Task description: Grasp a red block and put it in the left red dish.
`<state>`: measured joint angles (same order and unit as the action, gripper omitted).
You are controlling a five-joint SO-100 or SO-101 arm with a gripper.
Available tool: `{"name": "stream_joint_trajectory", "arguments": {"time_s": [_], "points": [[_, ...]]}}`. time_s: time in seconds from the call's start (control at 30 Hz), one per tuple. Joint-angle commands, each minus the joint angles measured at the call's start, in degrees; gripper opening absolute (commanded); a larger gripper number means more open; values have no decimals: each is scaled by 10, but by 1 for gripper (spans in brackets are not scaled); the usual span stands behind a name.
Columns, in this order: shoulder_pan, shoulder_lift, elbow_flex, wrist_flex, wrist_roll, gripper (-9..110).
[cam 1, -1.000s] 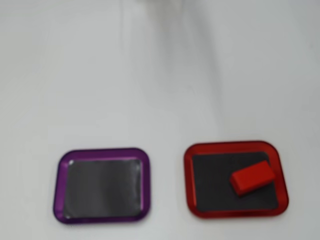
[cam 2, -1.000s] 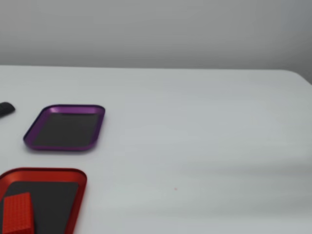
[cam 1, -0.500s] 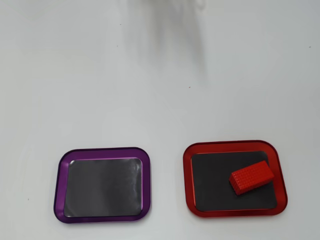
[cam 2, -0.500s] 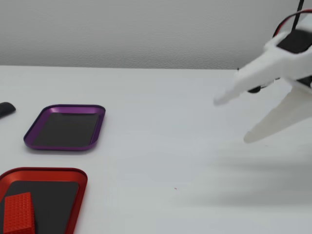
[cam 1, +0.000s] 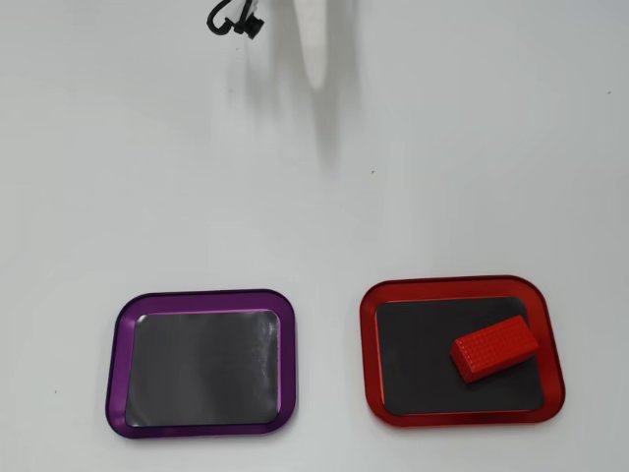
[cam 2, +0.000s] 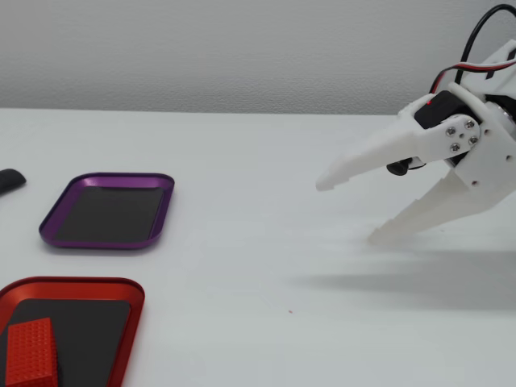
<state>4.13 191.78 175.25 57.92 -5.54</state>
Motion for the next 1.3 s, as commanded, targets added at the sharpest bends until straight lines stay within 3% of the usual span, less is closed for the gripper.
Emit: {"name": "stream_joint_trajectory", "arguments": {"time_s": [0.0, 0.2, 0.37, 1.27], "points": [[6, 53, 4, 35, 3, 25], [6, 52, 2, 79, 4, 22], [6, 52, 2, 81, 4, -1], [6, 54, 4, 80, -4, 0]]}}
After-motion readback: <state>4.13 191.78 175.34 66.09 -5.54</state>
